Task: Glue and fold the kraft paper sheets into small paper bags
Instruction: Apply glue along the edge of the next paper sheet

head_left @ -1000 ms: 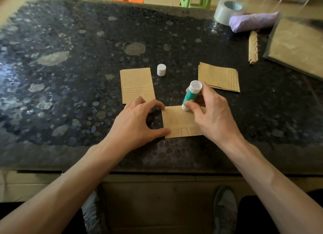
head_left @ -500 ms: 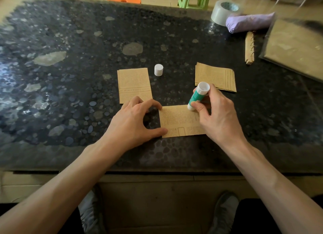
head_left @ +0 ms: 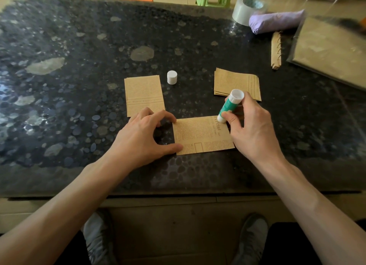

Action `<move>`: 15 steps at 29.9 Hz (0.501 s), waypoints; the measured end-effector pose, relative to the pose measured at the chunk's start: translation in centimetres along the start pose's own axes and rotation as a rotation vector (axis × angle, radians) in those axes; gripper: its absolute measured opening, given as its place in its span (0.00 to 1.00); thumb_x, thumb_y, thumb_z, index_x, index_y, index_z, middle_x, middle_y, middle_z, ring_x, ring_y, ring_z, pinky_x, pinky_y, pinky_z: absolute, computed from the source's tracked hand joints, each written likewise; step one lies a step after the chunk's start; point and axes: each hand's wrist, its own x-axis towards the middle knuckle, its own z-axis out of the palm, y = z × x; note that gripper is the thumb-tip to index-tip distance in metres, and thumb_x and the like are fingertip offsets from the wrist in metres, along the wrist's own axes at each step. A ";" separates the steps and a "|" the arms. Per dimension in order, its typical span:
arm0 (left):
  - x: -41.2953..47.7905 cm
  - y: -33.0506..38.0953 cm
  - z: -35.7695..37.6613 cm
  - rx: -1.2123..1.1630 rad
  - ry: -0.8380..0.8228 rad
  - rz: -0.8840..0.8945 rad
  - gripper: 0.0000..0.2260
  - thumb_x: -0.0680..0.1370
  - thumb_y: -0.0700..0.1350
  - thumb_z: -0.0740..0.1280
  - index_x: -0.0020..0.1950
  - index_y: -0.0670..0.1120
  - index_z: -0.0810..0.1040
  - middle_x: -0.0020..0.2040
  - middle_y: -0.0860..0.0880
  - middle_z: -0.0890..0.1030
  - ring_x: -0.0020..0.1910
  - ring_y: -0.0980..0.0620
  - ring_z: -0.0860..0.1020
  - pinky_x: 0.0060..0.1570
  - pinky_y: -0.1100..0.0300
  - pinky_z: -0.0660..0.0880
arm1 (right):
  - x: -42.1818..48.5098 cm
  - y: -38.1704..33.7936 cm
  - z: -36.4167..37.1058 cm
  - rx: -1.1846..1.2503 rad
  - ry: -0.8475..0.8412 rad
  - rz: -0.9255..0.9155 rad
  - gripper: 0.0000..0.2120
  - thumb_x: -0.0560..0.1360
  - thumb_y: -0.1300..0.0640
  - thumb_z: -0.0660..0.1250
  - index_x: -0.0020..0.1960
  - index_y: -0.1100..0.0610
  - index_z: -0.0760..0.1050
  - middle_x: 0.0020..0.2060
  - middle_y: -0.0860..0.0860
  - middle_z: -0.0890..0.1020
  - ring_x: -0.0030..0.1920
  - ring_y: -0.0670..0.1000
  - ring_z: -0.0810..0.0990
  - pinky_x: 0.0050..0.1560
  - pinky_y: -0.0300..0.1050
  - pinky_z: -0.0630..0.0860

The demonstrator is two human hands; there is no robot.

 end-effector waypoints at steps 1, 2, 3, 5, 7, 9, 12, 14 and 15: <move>0.0 0.0 0.0 -0.001 0.001 0.001 0.31 0.65 0.70 0.71 0.66 0.67 0.69 0.56 0.58 0.68 0.58 0.57 0.68 0.50 0.55 0.70 | -0.1 0.1 -0.1 0.024 0.017 0.008 0.14 0.80 0.56 0.71 0.64 0.55 0.73 0.54 0.43 0.76 0.52 0.40 0.76 0.46 0.24 0.70; 0.0 0.0 0.0 -0.001 0.002 0.002 0.31 0.65 0.71 0.71 0.66 0.67 0.69 0.56 0.58 0.68 0.58 0.57 0.68 0.50 0.56 0.70 | -0.1 0.1 -0.2 0.071 0.049 0.022 0.14 0.80 0.55 0.71 0.64 0.54 0.73 0.54 0.43 0.77 0.51 0.39 0.78 0.46 0.24 0.72; 0.0 0.0 0.0 0.000 0.002 0.002 0.31 0.65 0.71 0.70 0.66 0.67 0.69 0.56 0.58 0.68 0.58 0.57 0.68 0.50 0.56 0.69 | 0.0 0.1 -0.4 0.140 0.093 0.041 0.14 0.81 0.54 0.70 0.64 0.54 0.73 0.54 0.43 0.78 0.51 0.37 0.79 0.48 0.24 0.73; 0.0 0.0 0.0 0.002 0.004 -0.002 0.31 0.65 0.71 0.70 0.66 0.67 0.69 0.56 0.58 0.68 0.58 0.57 0.68 0.50 0.56 0.69 | 0.2 0.0 -0.9 0.304 0.190 0.084 0.14 0.82 0.53 0.70 0.65 0.56 0.73 0.56 0.45 0.80 0.54 0.36 0.81 0.54 0.28 0.77; 0.0 0.1 0.0 0.004 0.006 -0.004 0.30 0.66 0.70 0.71 0.66 0.67 0.69 0.55 0.58 0.68 0.58 0.57 0.67 0.49 0.56 0.68 | 0.6 -0.2 -1.1 0.450 0.232 0.140 0.15 0.82 0.54 0.70 0.66 0.58 0.74 0.56 0.48 0.82 0.56 0.40 0.83 0.57 0.36 0.80; -0.1 0.2 0.0 0.006 0.008 -0.003 0.30 0.66 0.69 0.72 0.66 0.67 0.69 0.56 0.58 0.68 0.58 0.57 0.67 0.49 0.56 0.68 | 0.8 -0.7 -1.0 0.540 0.201 0.165 0.14 0.81 0.54 0.72 0.63 0.58 0.76 0.54 0.47 0.83 0.56 0.42 0.84 0.57 0.39 0.82; -0.1 0.1 0.0 0.010 0.011 -0.005 0.30 0.67 0.69 0.73 0.66 0.67 0.69 0.56 0.59 0.68 0.57 0.57 0.67 0.49 0.57 0.68 | 0.8 -1.6 -0.2 0.517 0.095 0.080 0.12 0.79 0.53 0.73 0.59 0.57 0.78 0.51 0.46 0.83 0.53 0.41 0.84 0.53 0.35 0.80; -0.1 0.2 0.0 0.016 0.012 -0.011 0.30 0.67 0.69 0.73 0.66 0.67 0.69 0.55 0.59 0.67 0.57 0.58 0.66 0.49 0.57 0.67 | 0.7 -2.3 0.5 0.479 0.004 0.029 0.12 0.78 0.54 0.74 0.60 0.56 0.79 0.52 0.44 0.83 0.53 0.39 0.83 0.52 0.32 0.78; -0.1 0.2 0.0 0.018 0.013 -0.013 0.30 0.67 0.69 0.72 0.66 0.67 0.69 0.55 0.59 0.67 0.57 0.58 0.66 0.49 0.57 0.67 | 0.7 -2.6 1.0 0.453 -0.035 0.002 0.13 0.78 0.54 0.74 0.61 0.55 0.79 0.53 0.43 0.83 0.54 0.39 0.83 0.53 0.31 0.77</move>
